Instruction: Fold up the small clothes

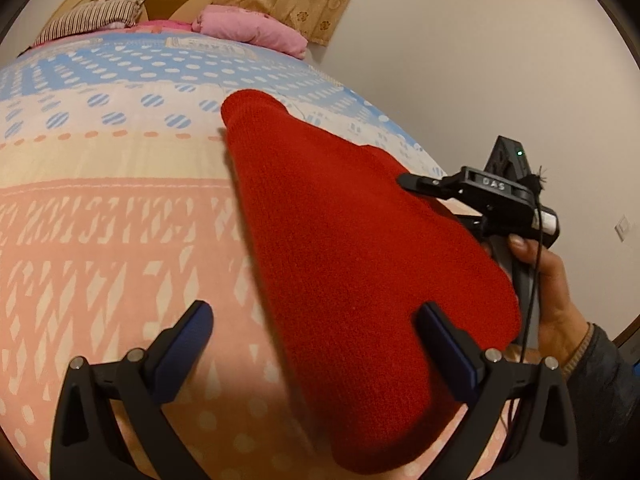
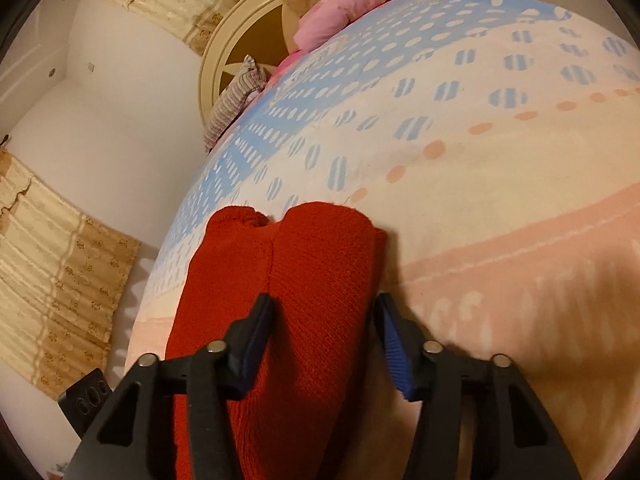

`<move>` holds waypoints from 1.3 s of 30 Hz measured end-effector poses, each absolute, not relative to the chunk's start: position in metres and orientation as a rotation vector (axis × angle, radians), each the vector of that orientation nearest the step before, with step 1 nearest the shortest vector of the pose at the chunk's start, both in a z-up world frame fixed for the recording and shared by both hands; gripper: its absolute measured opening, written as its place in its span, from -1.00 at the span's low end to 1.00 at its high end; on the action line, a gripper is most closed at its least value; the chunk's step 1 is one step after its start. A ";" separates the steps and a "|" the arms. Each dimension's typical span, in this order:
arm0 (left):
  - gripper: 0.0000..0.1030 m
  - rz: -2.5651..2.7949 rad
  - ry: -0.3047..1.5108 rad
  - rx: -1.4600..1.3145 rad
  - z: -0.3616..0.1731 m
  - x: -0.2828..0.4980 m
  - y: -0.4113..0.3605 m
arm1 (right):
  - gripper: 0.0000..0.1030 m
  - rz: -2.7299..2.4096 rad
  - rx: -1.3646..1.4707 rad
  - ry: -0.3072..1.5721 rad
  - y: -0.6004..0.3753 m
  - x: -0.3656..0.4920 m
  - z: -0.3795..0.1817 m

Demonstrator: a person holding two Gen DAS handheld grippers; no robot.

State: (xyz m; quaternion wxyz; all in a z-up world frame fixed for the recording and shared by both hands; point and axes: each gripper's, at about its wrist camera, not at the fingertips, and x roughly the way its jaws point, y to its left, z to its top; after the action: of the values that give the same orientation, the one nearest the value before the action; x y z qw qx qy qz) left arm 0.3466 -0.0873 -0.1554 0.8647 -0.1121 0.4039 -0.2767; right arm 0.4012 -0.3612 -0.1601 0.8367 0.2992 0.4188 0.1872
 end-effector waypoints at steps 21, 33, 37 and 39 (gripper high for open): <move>0.48 -0.670 0.866 -0.222 -0.155 0.341 -0.100 | -0.40 0.562 0.646 0.836 -0.349 0.407 -0.172; 0.12 -0.616 0.816 -0.088 -0.146 0.329 -0.114 | -0.44 0.511 0.593 0.804 -0.346 0.400 -0.169; 0.06 -0.593 0.809 -0.049 -0.143 0.327 -0.117 | -0.44 0.474 0.548 0.800 -0.342 0.400 -0.166; 0.04 -0.588 0.815 -0.049 -0.143 0.328 -0.116 | -0.45 0.458 0.533 0.794 -0.340 0.399 -0.165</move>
State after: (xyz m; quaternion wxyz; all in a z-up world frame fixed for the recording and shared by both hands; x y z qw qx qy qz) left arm 0.3276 -0.1158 -0.1434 0.8762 -0.0237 0.3903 -0.2818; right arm 0.3986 -0.3395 -0.1646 0.8626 0.2544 0.3787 0.2186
